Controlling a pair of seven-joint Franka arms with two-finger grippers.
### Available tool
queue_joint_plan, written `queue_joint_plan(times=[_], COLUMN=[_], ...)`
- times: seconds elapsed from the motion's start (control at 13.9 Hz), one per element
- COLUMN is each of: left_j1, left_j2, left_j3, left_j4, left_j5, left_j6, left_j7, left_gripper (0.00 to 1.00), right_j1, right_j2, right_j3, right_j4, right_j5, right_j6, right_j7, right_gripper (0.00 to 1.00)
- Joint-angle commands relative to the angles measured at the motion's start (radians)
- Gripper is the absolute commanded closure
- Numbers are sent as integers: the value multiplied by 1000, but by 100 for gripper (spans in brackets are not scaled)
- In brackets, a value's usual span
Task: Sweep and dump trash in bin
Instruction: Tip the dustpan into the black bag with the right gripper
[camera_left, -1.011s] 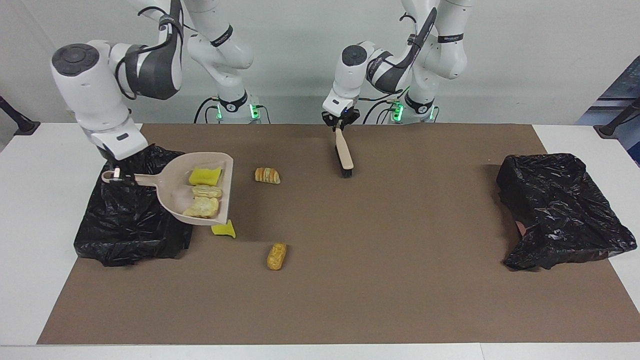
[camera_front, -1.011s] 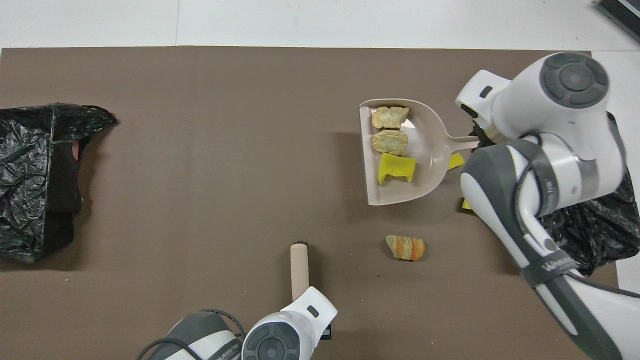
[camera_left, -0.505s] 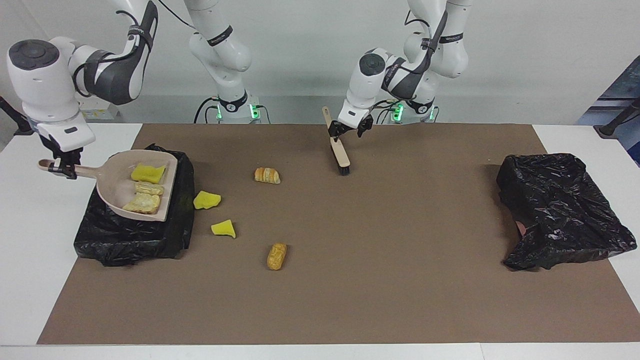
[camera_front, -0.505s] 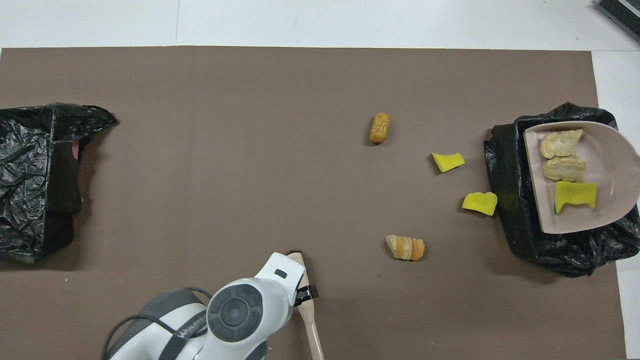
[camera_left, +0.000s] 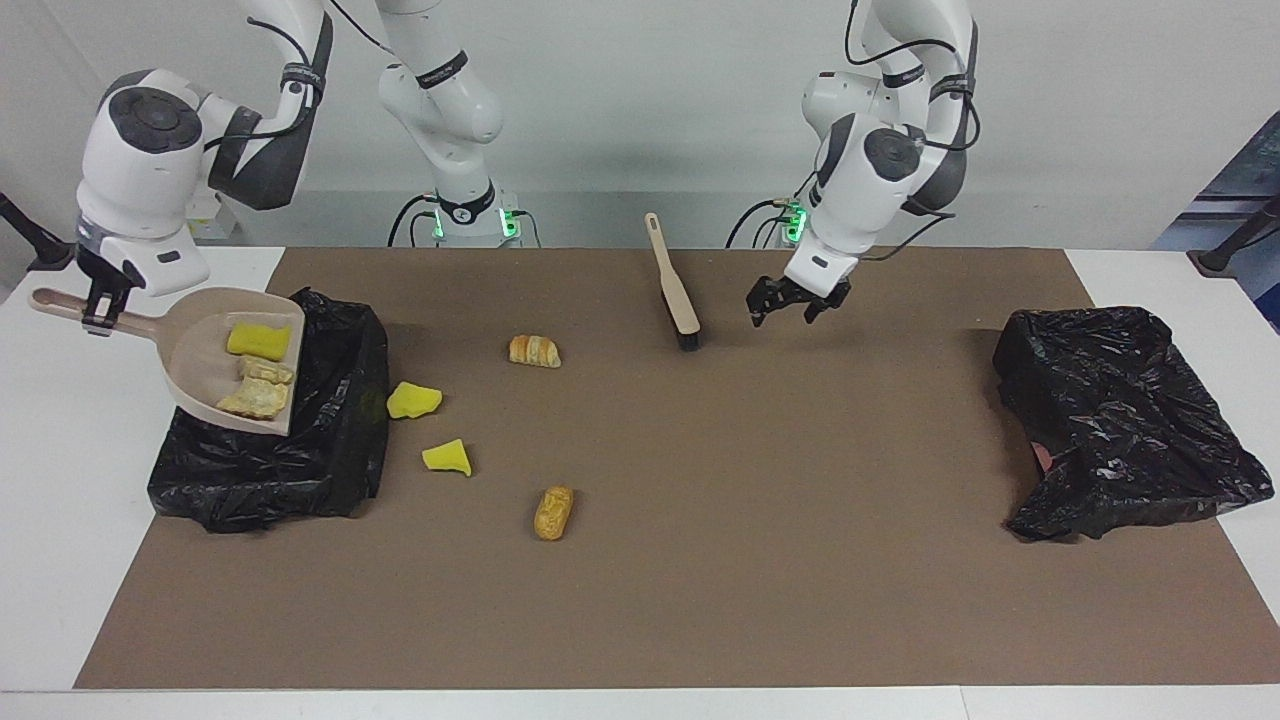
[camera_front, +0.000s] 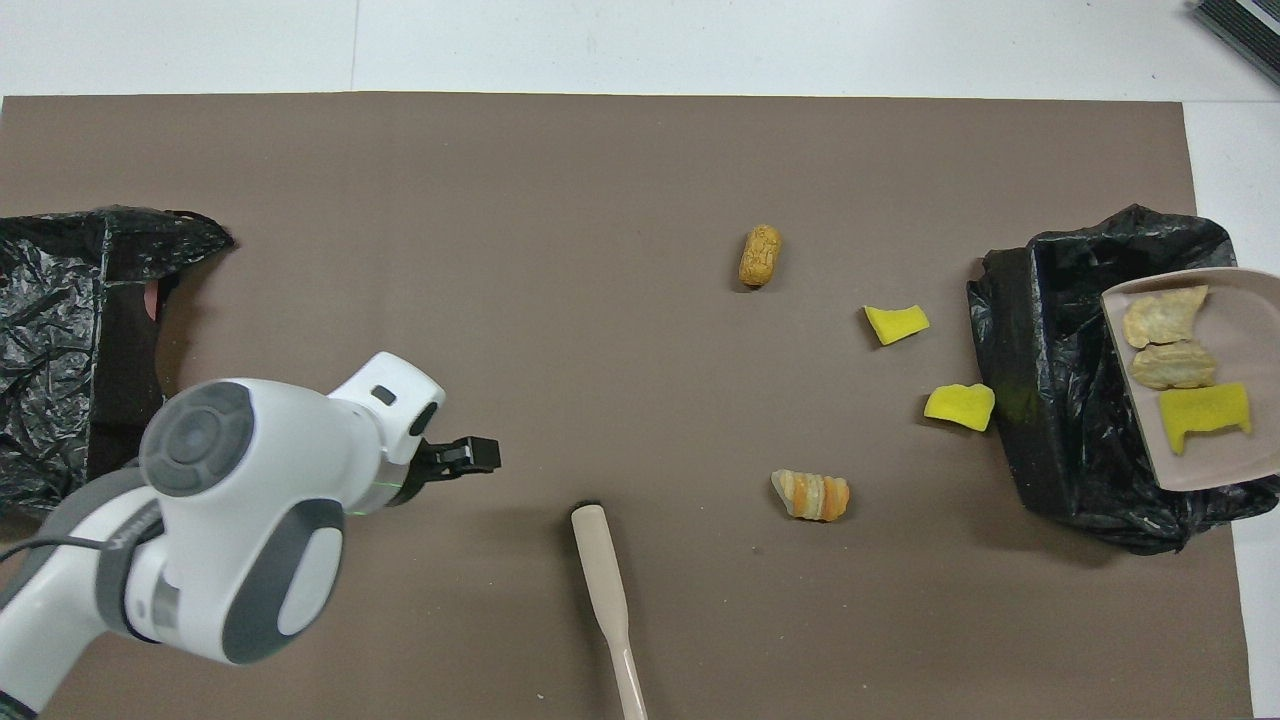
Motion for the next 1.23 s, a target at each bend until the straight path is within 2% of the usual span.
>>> queue_joint_plan(times=[0.0, 0.14, 0.43, 0.79, 0.94, 1.15], left_j1=[120, 184, 322, 474, 520, 511], left_j2=[45, 63, 79, 79, 83, 98], left_j3=[-11, -11, -11, -11, -11, -17], left_j4=[117, 197, 333, 398, 418, 487], left_j5=[32, 98, 111, 114, 114, 141], left_j6=[-74, -125, -204, -272, -274, -339], left_j7=[165, 270, 375, 530, 581, 492], left_gripper=[0, 0, 0, 0, 0, 0], right_j1=[21, 44, 85, 95, 95, 118], right_j2=[-71, -89, -143, -177, -186, -195], right_j3=[3, 5, 5, 6, 5, 25], right_j4=[-79, -79, -79, -78, -76, -49], right_j5=[-113, -158, -224, -265, -273, -267], right_j6=[-16, -57, -111, -128, -131, -172], right_j7=[82, 126, 126, 123, 126, 129], right_gripper=[100, 100, 100, 100, 100, 100])
